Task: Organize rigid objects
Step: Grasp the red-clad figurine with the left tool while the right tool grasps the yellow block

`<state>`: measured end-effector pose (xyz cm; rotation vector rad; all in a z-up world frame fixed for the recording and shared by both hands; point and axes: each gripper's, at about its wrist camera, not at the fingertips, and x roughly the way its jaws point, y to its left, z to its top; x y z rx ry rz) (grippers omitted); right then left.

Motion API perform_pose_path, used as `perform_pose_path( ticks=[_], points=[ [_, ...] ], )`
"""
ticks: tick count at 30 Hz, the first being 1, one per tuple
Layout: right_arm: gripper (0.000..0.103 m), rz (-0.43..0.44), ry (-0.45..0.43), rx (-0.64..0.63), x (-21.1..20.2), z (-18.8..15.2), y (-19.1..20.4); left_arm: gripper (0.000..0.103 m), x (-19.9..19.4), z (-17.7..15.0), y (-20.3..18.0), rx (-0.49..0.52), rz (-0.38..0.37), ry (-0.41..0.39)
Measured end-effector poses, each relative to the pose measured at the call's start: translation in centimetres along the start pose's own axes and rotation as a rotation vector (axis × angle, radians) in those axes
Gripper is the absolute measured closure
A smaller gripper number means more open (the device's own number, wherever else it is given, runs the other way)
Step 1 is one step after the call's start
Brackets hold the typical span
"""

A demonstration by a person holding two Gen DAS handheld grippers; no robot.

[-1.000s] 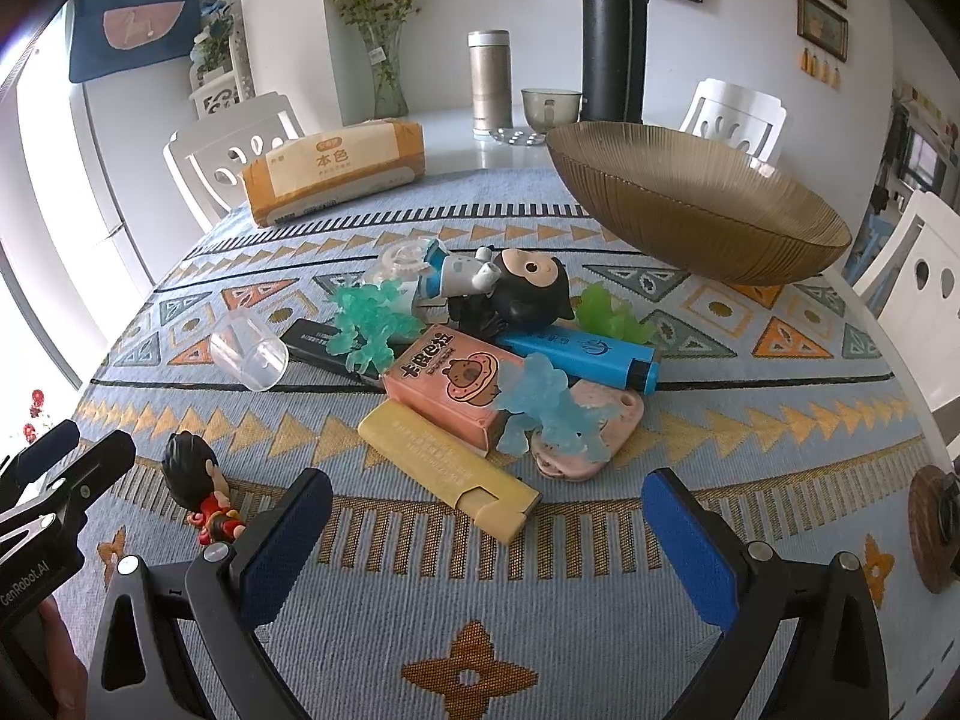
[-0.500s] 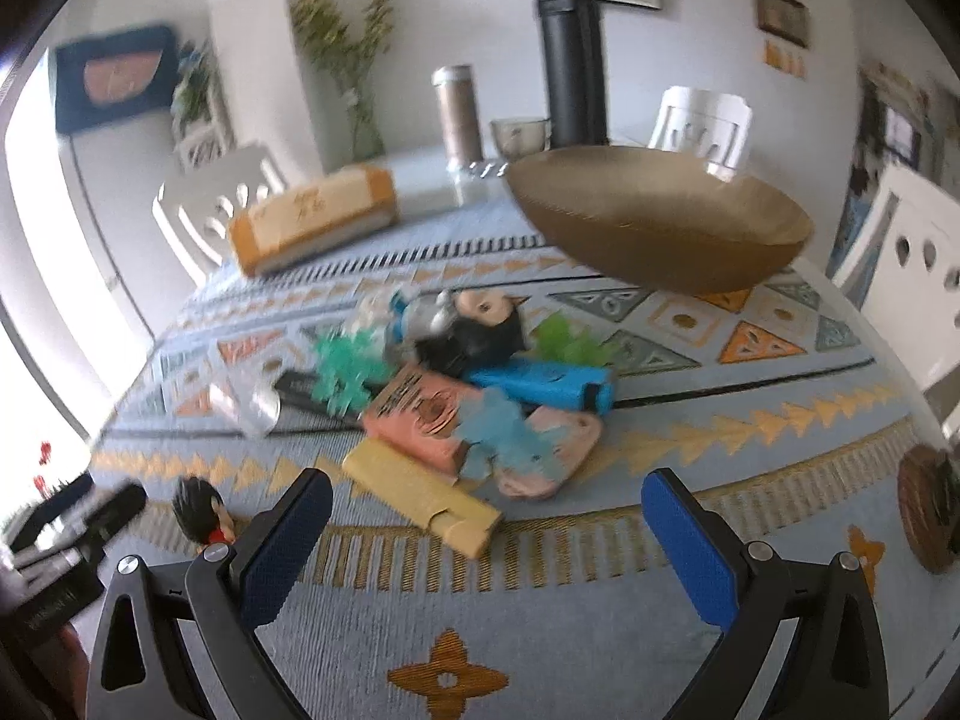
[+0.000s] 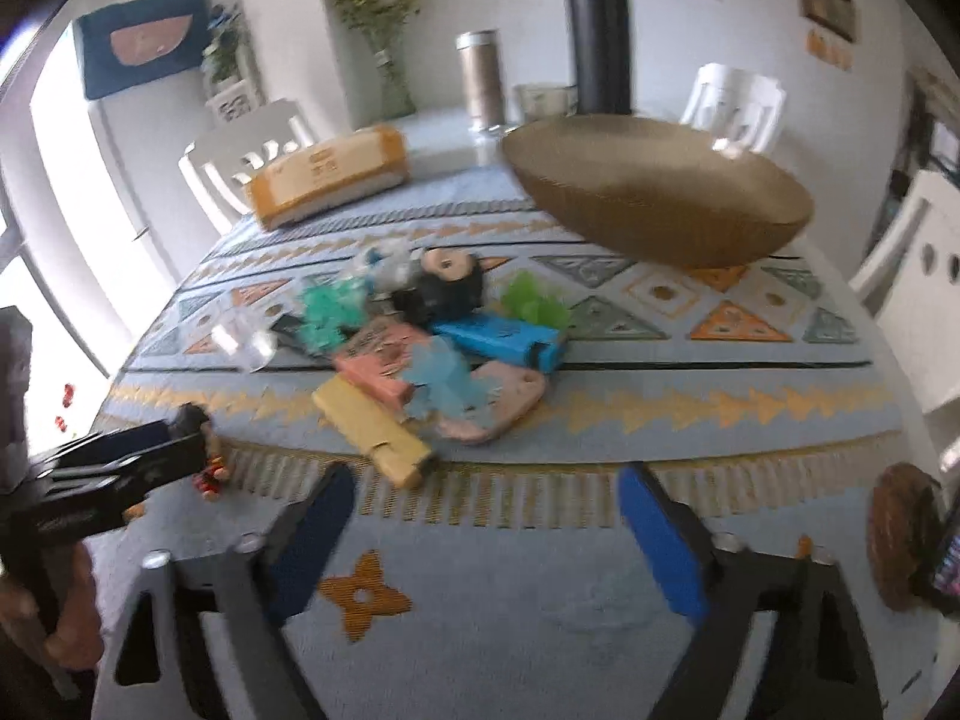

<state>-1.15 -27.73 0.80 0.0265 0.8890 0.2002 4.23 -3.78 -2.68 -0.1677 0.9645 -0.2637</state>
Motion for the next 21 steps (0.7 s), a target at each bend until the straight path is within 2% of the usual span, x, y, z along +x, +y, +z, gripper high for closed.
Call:
perform_pose_path(
  ticks=[3, 5, 6, 8, 12, 14, 17, 19, 21],
  points=[
    [0.023, 0.030, 0.033, -0.049, 0.9, 0.1, 1.6, 0.052, 0.5, 0.4, -0.2, 0.005, 0.009, -0.004],
    [0.027, 0.037, 0.048, -0.110, 1.8, 0.1, 3.4, 0.068, 0.5, 0.5, -0.2, 0.007, -0.002, -0.007],
    [0.030, 0.041, 0.059, -0.134, 2.4, 0.1, 4.1, 0.067, 0.5, 0.5, -0.2, 0.011, 0.009, -0.017],
    [0.045, 0.013, 0.082, -0.167, 3.7, 0.2, 5.1, 0.067, 0.5, 0.5, 0.0, 0.017, -0.005, -0.013],
    [0.054, 0.006, 0.099, -0.143, 5.2, 0.6, 5.0, 0.068, 0.1, 0.3, 0.1, 0.048, -0.007, -0.013],
    [0.072, -0.001, 0.098, -0.161, 5.0, 0.4, 5.4, 0.068, -0.2, 0.0, -0.1, 0.078, -0.004, -0.018],
    [0.072, 0.031, 0.121, -0.174, 4.0, -0.7, 6.5, 0.068, -0.5, -0.6, -0.5, 0.129, 0.001, -0.018],
    [0.073, 0.099, 0.136, -0.199, 3.2, -1.6, 7.7, 0.067, -0.7, -0.8, -0.5, 0.148, 0.003, -0.018],
    [0.070, 0.079, 0.134, -0.201, 3.0, -1.7, 8.1, 0.067, -0.8, -1.0, -0.4, 0.152, 0.001, -0.017]
  ],
)
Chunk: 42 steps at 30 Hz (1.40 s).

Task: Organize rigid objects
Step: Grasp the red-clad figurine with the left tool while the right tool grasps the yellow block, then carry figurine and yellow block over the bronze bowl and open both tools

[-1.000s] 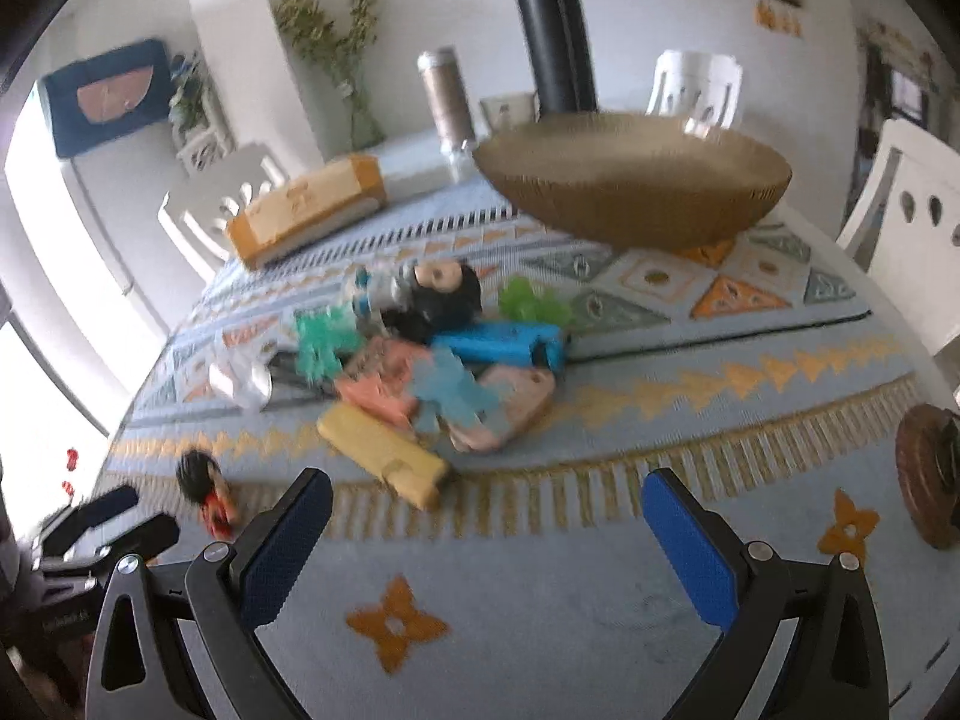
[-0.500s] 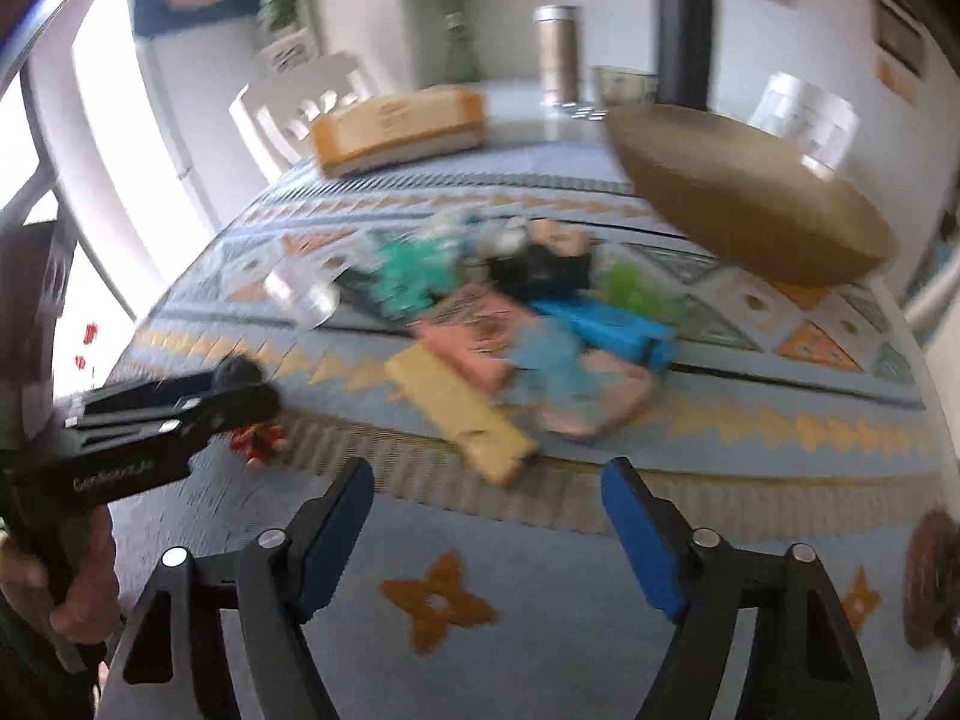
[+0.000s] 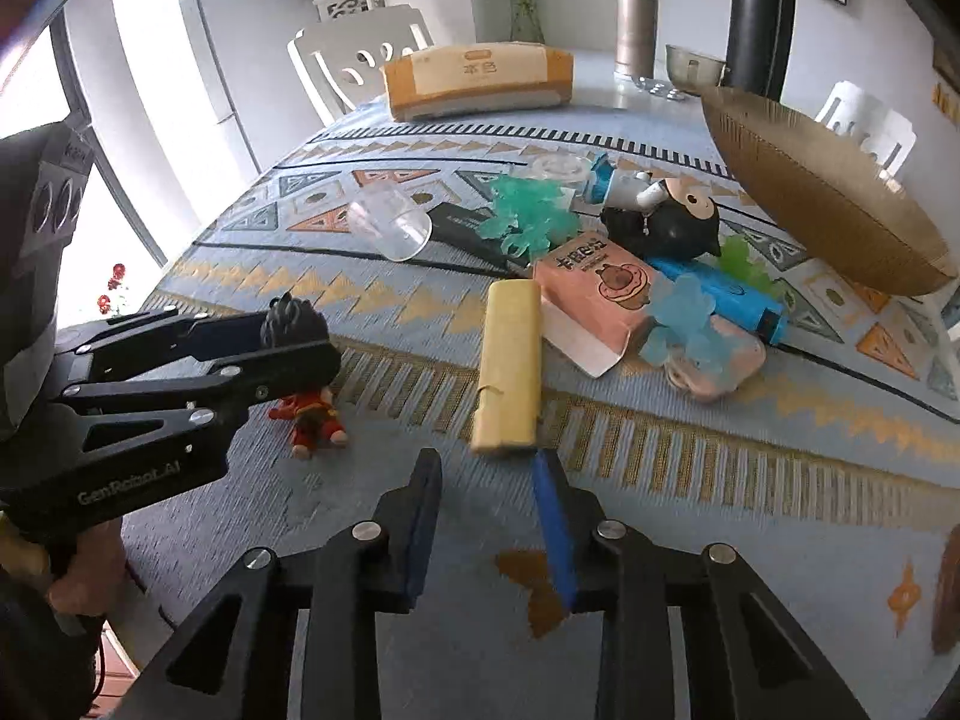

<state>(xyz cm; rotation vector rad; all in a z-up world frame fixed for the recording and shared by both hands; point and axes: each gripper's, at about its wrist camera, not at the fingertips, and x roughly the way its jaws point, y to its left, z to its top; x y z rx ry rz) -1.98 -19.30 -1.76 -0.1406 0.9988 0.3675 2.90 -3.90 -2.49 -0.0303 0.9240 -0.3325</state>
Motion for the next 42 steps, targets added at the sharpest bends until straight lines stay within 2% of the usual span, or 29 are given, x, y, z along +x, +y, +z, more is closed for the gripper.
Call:
perform_pose_path(
  ticks=[1, 2, 4, 6, 8, 9, 10, 11, 13, 14, 15, 20, 26, 31, 35, 40, 42],
  points=[
    [0.065, -0.031, -0.001, 0.005, 0.0, 0.1, 0.0, 0.067, 0.0, 0.0, 0.1, -0.003, -0.003, 0.003],
    [0.051, -0.058, -0.004, 0.014, 0.0, 0.3, -0.3, 0.067, 0.0, -0.1, 0.1, -0.004, -0.006, 0.007],
    [0.038, -0.052, -0.015, 0.057, 0.0, 0.8, -1.1, 0.066, -0.2, -0.2, 0.1, -0.004, -0.011, 0.007],
    [0.038, 0.011, -0.009, 0.085, 0.4, 1.5, -1.5, 0.057, -0.3, -0.2, 0.2, -0.005, -0.010, 0.009],
    [0.038, 0.045, 0.002, 0.107, 1.0, 2.1, -1.5, 0.057, -0.2, -0.2, 0.1, -0.012, -0.016, 0.018],
    [0.040, 0.041, 0.010, 0.109, 1.5, 2.5, -1.3, 0.057, 0.0, -0.1, 0.1, -0.014, -0.020, 0.023],
    [0.047, 0.021, 0.011, 0.103, 1.9, 2.7, -1.0, 0.057, 0.1, -0.1, 0.0, -0.015, -0.018, 0.025],
    [0.060, -0.030, -0.002, 0.076, 2.1, 3.0, -0.4, 0.057, 0.1, -0.1, -0.1, -0.015, -0.015, 0.026],
    [0.070, -0.116, -0.014, 0.011, 2.5, 3.2, 1.0, 0.057, 0.3, -0.1, -0.4, -0.007, -0.001, 0.022],
    [0.079, -0.101, -0.016, -0.001, 2.4, 3.1, 1.3, 0.063, 0.4, -0.1, -0.6, 0.003, 0.013, 0.013],
    [0.080, -0.088, -0.018, -0.006, 2.3, 3.0, 1.4, 0.069, 0.3, -0.2, -1.0, 0.018, 0.038, -0.003],
    [0.080, -0.002, -0.042, 0.026, 0.8, 1.7, 0.5, 0.069, -0.9, 0.4, -1.7, 0.018, 0.024, -0.048],
    [0.080, -0.005, -0.154, 0.124, -4.2, 1.8, -3.6, 0.069, -2.6, 2.9, -4.3, 0.075, 0.021, -0.107],
    [0.080, -0.067, -0.288, 0.237, -9.3, 3.4, -8.8, 0.069, -3.0, 7.5, -7.9, 0.143, -0.032, -0.160],
    [0.080, -0.127, -0.375, 0.342, -12.3, 5.8, -14.2, 0.069, -2.1, 12.5, -11.1, 0.174, -0.079, -0.207],
    [0.080, -0.231, -0.369, 0.433, -11.5, 8.7, -19.3, 0.069, 1.4, 17.9, -14.0, 0.169, -0.160, -0.216],
    [0.080, -0.242, -0.327, 0.467, -9.9, 9.6, -21.4, 0.069, 4.2, 19.4, -14.8, 0.169, -0.168, -0.175]
  ],
)
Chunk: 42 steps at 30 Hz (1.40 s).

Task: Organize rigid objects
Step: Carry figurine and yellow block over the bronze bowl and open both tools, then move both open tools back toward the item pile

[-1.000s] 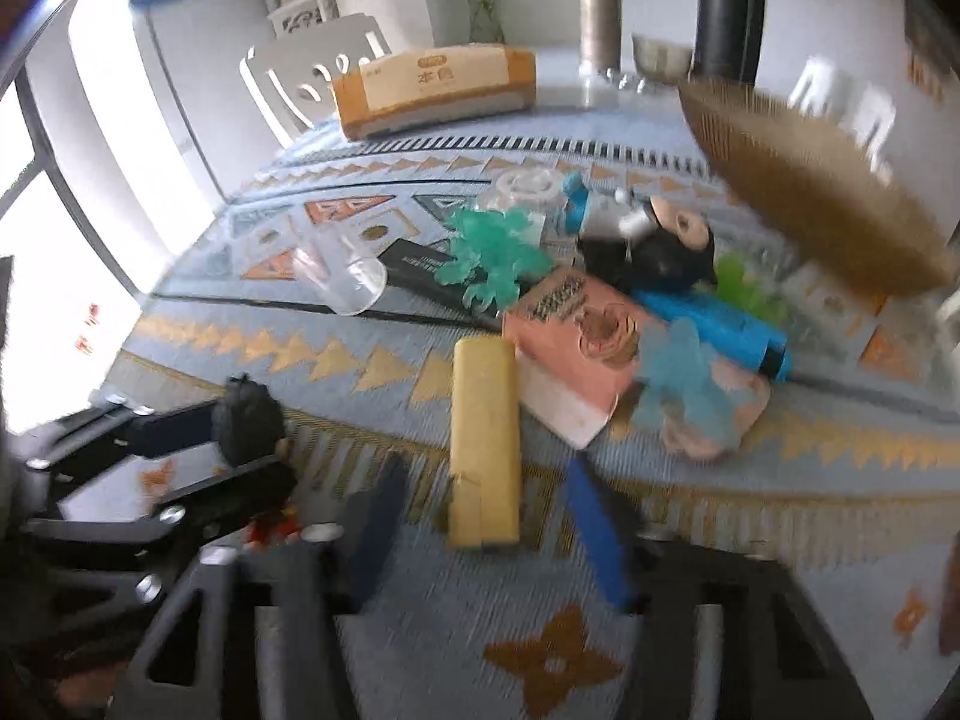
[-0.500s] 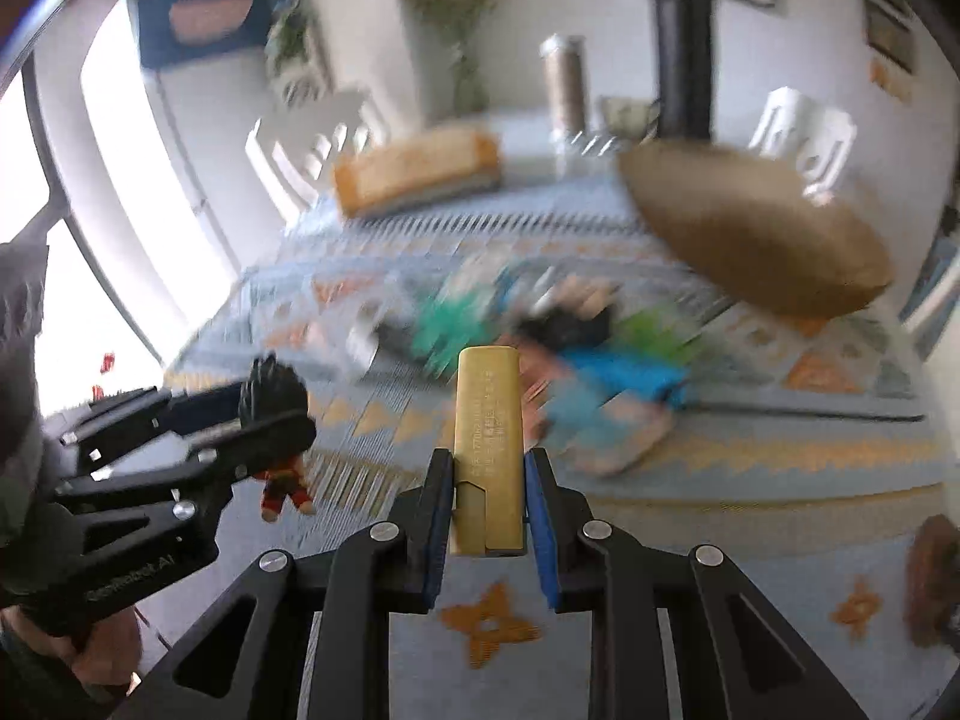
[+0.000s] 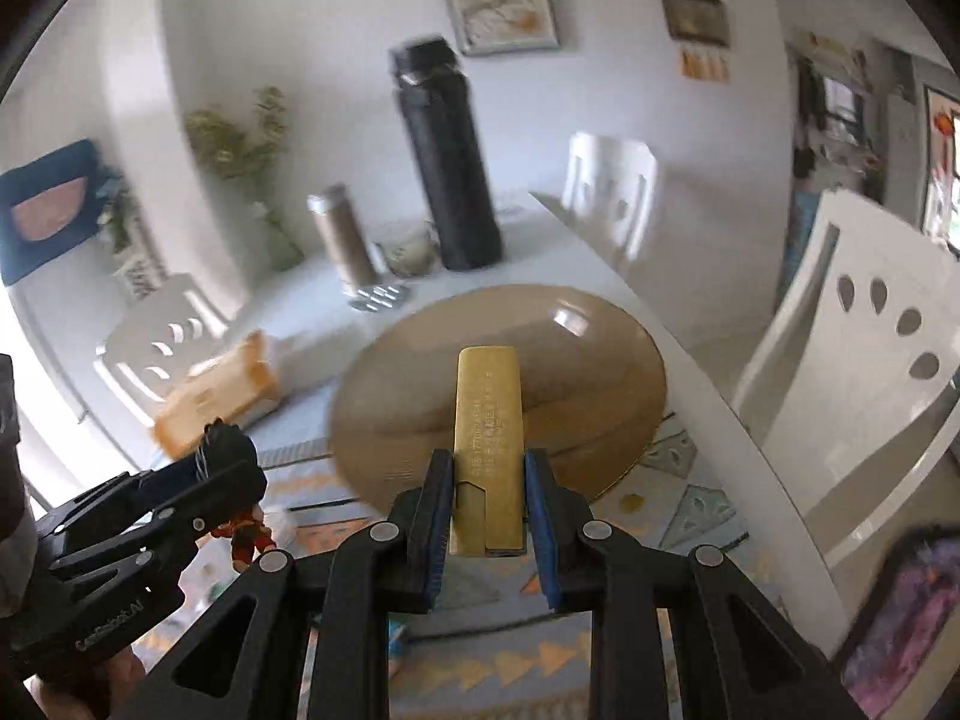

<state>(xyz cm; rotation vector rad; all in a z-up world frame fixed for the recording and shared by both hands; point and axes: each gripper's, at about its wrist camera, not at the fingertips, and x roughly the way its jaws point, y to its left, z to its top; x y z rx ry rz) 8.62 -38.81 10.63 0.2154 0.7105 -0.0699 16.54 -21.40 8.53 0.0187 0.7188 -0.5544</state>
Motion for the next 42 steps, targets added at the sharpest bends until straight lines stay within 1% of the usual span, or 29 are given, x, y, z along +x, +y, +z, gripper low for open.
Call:
perform_pose_path(
  ticks=[2, 3, 6, 8, 10, 12, 14, 15, 17, 18, 19, 20, 21, 22, 23, 24, 25, 26, 28, 31, 32, 33, 35, 36, 38, 39, 42],
  points=[
    [0.080, -0.023, 0.054, 0.022, 2.5, 0.6, -1.0, 0.069, 2.1, 0.3, 0.0, -0.007, -0.008, 0.031],
    [0.080, -0.029, 0.066, 0.024, 3.1, 0.7, -1.3, 0.069, 3.5, 0.4, 0.0, -0.010, -0.015, 0.055],
    [0.080, -0.064, 0.112, 0.008, 5.5, 0.8, -1.4, 0.069, 5.8, 0.5, 0.2, -0.018, -0.018, 0.091],
    [0.080, -0.084, 0.146, -0.008, 6.7, 0.5, -1.2, 0.069, 7.1, 0.2, 0.3, -0.025, -0.020, 0.110],
    [0.080, -0.097, 0.157, -0.016, 7.3, 0.3, -1.2, 0.069, 7.7, -0.1, 0.2, -0.022, -0.018, 0.121],
    [0.080, -0.088, 0.159, -0.019, 7.3, 0.2, -1.1, 0.068, 7.6, -0.2, 0.1, -0.010, -0.021, 0.121],
    [0.075, -0.098, 0.143, -0.002, 6.4, 0.3, -1.1, 0.055, 6.8, 0.1, 0.2, -0.009, -0.009, 0.113],
    [0.074, -0.098, 0.132, 0.003, 6.2, 0.4, -1.2, 0.055, 6.1, 0.3, 0.3, -0.011, -0.007, 0.101],
    [0.074, -0.094, 0.093, 0.012, 4.4, 0.6, -1.1, 0.055, 3.8, 0.3, 0.7, -0.009, -0.001, 0.066],
    [0.074, -0.092, 0.076, 0.015, 3.5, 0.7, -0.9, 0.055, 1.8, 0.3, 0.8, -0.006, 0.018, 0.038],
    [0.074, -0.087, 0.058, 0.016, 2.4, 0.7, -0.7, 0.052, 0.7, 0.3, 0.9, -0.005, 0.027, 0.021],
    [0.074, -0.083, 0.043, 0.014, 1.3, 0.7, -0.4, 0.045, -1.5, 0.1, 1.2, -0.006, 0.039, -0.012],
    [0.074, -0.078, 0.030, 0.010, 0.3, 0.5, -0.1, 0.040, -2.8, -0.1, 1.4, -0.008, 0.046, -0.030],
    [0.072, -0.070, 0.020, 0.005, -0.8, 0.3, 0.3, 0.034, -4.8, -0.4, 1.7, -0.014, 0.060, -0.069],
    [0.066, -0.054, 0.013, -0.001, -1.9, 0.0, 0.8, 0.034, -6.5, -0.8, 1.9, -0.017, 0.070, -0.101],
    [0.061, -0.039, 0.009, -0.004, -2.7, -0.4, 1.3, 0.034, -8.9, -1.5, 2.1, -0.013, 0.089, -0.139],
    [0.054, -0.020, 0.001, -0.008, -3.6, -0.9, 1.8, 0.034, -10.0, -1.8, 2.2, -0.009, 0.101, -0.153],
    [0.048, -0.004, -0.011, -0.015, -4.7, -1.5, 2.3, 0.034, -11.6, -2.4, 2.4, -0.006, 0.123, -0.166],
    [0.046, 0.026, -0.030, -0.035, -6.2, -2.6, 3.5, 0.033, -14.6, -4.1, 3.1, -0.015, 0.163, -0.186],
    [0.042, 0.104, -0.017, -0.055, -7.1, -4.8, 5.1, 0.029, -17.3, -6.9, 4.9, -0.061, 0.199, -0.200],
    [0.040, 0.127, -0.009, -0.055, -7.1, -5.7, 5.5, 0.029, -17.7, -7.7, 5.4, -0.073, 0.217, -0.197],
    [0.040, 0.140, 0.000, -0.057, -6.9, -6.6, 5.8, 0.029, -17.8, -9.1, 6.4, -0.091, 0.245, -0.176],
    [0.040, 0.157, 0.011, -0.062, -6.2, -8.5, 6.4, 0.029, -17.3, -11.0, 7.6, -0.116, 0.267, -0.129],
    [0.040, 0.161, 0.015, -0.066, -5.6, -9.6, 6.6, 0.029, -16.8, -12.8, 8.6, -0.135, 0.290, -0.106],
    [0.040, 0.178, 0.016, -0.080, -4.1, -11.5, 6.9, 0.029, -15.6, -15.0, 9.8, -0.148, 0.333, -0.079],
    [0.040, 0.179, 0.021, -0.082, -3.5, -12.0, 6.8, 0.029, -14.5, -16.5, 10.8, -0.163, 0.346, -0.045],
    [0.040, 0.192, 0.055, -0.088, -1.3, -14.2, 7.3, 0.029, -12.6, -19.0, 12.5, -0.206, 0.331, 0.017]
  ],
)
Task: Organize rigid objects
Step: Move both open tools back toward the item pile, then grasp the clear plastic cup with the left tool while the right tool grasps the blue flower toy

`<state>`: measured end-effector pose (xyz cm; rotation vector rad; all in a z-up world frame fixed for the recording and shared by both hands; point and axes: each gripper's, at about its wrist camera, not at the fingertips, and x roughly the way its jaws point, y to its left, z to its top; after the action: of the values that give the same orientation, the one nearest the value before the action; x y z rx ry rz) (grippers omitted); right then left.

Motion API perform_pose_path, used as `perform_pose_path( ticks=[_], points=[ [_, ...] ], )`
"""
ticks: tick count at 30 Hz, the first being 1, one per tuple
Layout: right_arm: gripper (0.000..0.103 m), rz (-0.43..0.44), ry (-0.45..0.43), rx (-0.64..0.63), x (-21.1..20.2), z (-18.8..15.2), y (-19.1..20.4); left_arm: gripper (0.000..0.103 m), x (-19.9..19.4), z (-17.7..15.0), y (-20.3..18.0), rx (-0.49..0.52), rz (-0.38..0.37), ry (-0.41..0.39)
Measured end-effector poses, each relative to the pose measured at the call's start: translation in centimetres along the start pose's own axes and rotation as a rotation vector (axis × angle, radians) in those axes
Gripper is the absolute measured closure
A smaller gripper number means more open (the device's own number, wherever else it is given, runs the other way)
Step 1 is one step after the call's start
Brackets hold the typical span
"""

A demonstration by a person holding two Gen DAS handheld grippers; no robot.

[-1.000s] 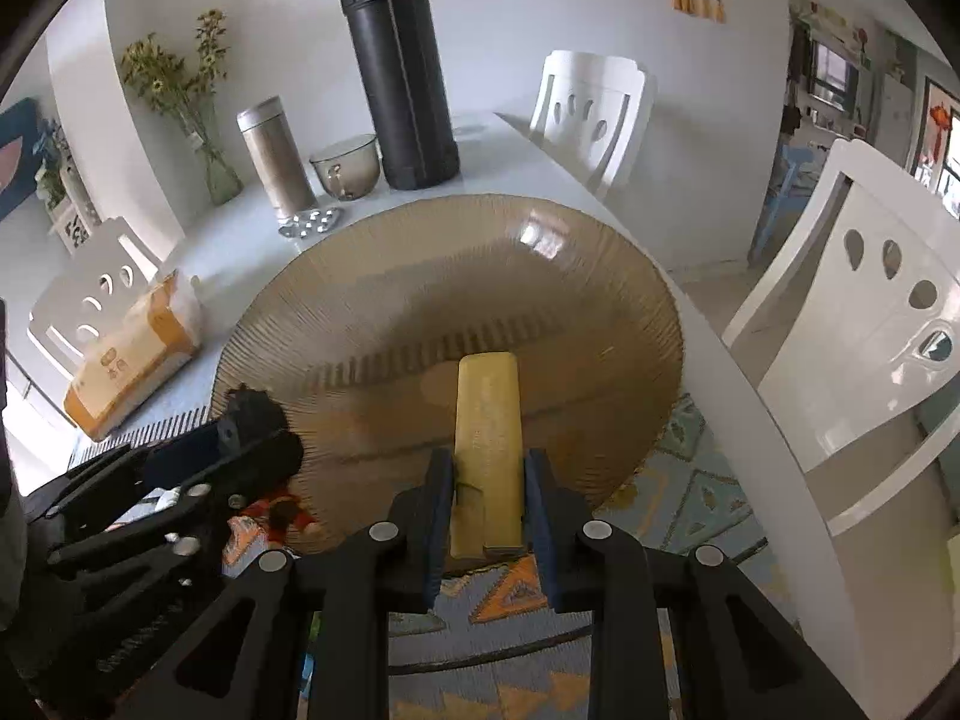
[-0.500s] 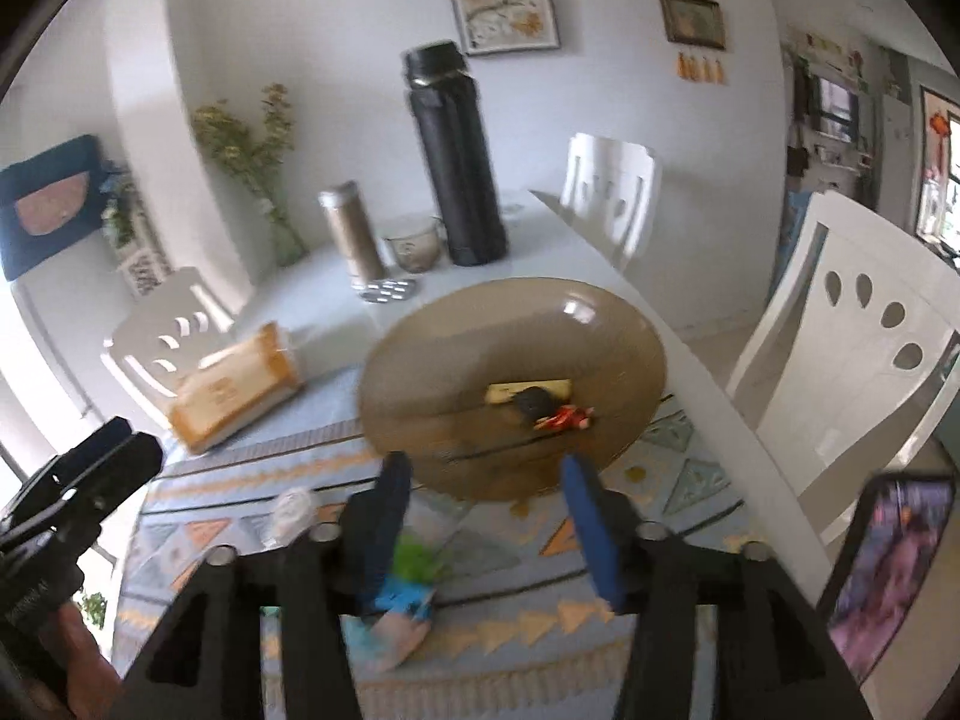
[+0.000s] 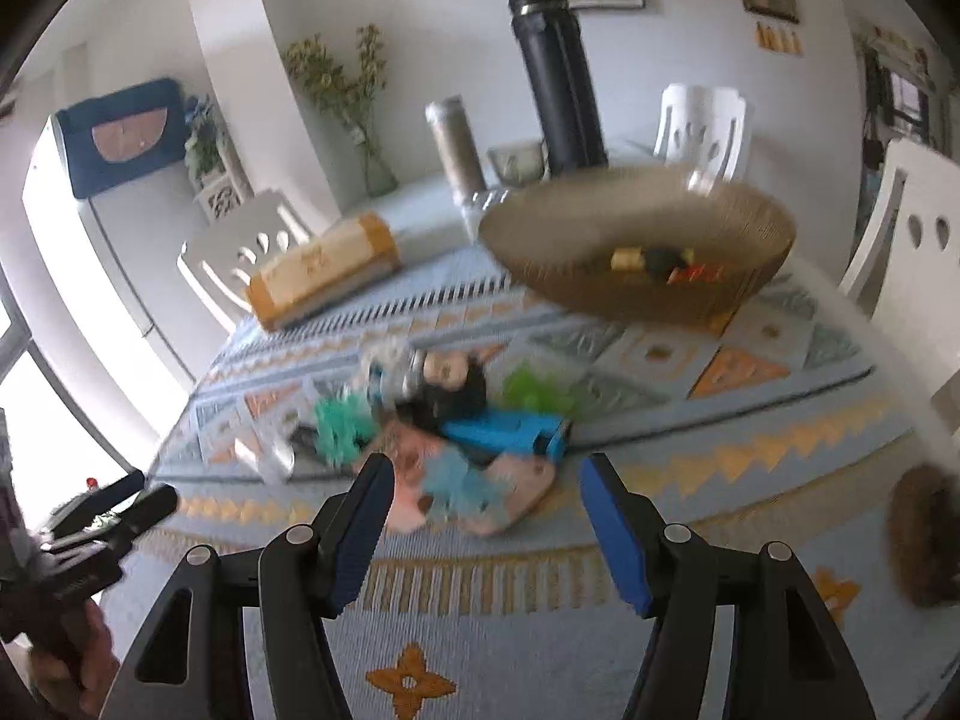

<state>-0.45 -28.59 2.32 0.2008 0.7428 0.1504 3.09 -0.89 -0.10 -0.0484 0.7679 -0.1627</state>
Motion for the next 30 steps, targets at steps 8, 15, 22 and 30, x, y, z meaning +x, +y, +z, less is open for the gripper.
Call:
perform_pose_path(
  ticks=[8, 15, 22, 30],
  points=[
    [0.040, -0.050, 0.060, -0.091, 2.7, -1.4, 1.6, 0.029, 1.4, -1.2, -0.5, 0.062, 0.043, 0.031],
    [0.040, -0.037, 0.072, -0.035, 2.8, -1.3, 0.3, 0.029, 1.8, -0.7, -0.5, 0.049, 0.020, 0.077],
    [0.040, -0.010, 0.073, -0.005, 2.6, -1.2, -0.3, 0.029, 4.0, 2.2, -1.8, 0.116, -0.016, 0.126],
    [0.040, -0.016, 0.089, -0.021, 3.1, -1.3, 0.1, 0.029, 6.8, 3.3, -1.8, 0.120, -0.011, 0.159]
  ],
)
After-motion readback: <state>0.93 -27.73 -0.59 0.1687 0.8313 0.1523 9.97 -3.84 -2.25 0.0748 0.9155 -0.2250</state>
